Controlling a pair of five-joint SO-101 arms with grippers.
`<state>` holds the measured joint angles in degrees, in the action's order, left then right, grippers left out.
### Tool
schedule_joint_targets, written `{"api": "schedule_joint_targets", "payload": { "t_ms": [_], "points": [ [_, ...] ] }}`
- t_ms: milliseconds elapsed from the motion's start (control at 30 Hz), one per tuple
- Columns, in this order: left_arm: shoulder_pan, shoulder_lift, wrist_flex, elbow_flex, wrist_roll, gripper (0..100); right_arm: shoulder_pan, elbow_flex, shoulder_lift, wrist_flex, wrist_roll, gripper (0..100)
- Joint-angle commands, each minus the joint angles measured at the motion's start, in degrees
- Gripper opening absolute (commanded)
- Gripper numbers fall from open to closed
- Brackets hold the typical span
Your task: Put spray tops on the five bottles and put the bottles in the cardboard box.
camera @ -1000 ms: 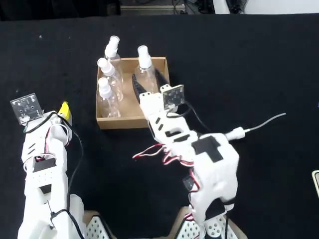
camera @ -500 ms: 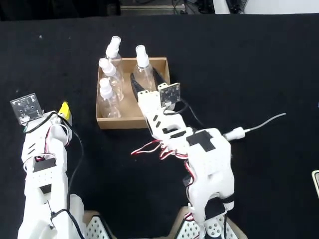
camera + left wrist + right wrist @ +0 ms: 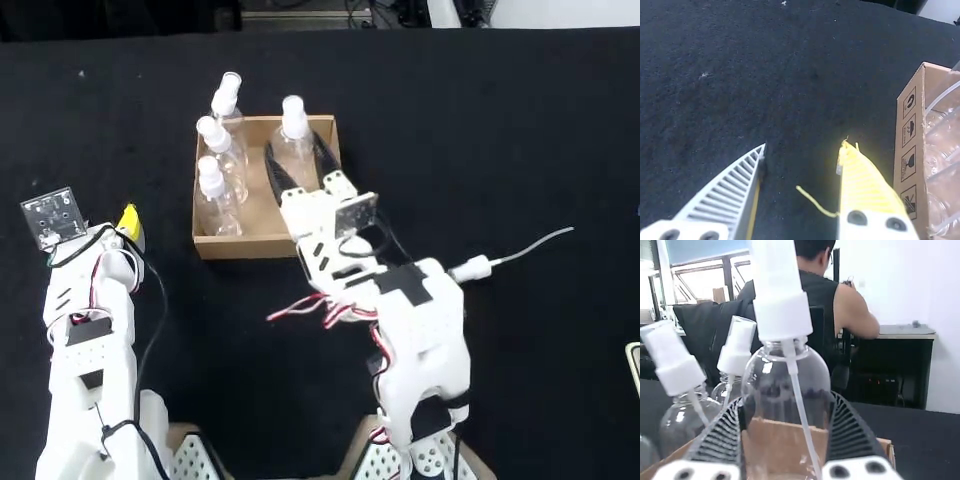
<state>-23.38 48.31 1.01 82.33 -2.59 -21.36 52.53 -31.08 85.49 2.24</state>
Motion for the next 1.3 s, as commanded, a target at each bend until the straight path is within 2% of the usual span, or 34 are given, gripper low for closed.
{"api": "schedule_joint_targets", "payload": {
  "t_ms": [0, 167, 500, 700, 933, 1133, 1267],
  "points": [
    [0.3, 0.1, 1.3, -0.6, 0.2, 20, 1.3, 2.3, 9.6, 1.9, -0.1, 1.1],
    [0.3, 0.1, 1.3, -0.6, 0.2, 20, 7.4, 7.2, 23.7, -4.5, 0.0, 1.1],
    [0.3, 0.1, 1.3, -0.6, 0.2, 20, 30.9, 7.1, 51.4, -42.7, 0.4, 1.1],
    [0.3, 0.2, 1.4, 0.0, 0.2, 20, 36.7, 2.9, 48.7, -46.3, -0.2, 1.1],
    [0.3, 0.2, 1.4, 0.0, 0.2, 20, 35.2, 4.0, 45.3, -46.2, 0.4, 1.1],
    [2.9, 0.2, 1.1, 0.0, 0.5, 20, 26.9, 6.5, 47.1, -46.4, 0.7, 1.1],
    [2.9, 0.2, 1.3, 0.0, 0.5, 20, 21.0, 9.5, 53.0, -46.6, 9.5, 1.1]
  ]
}}
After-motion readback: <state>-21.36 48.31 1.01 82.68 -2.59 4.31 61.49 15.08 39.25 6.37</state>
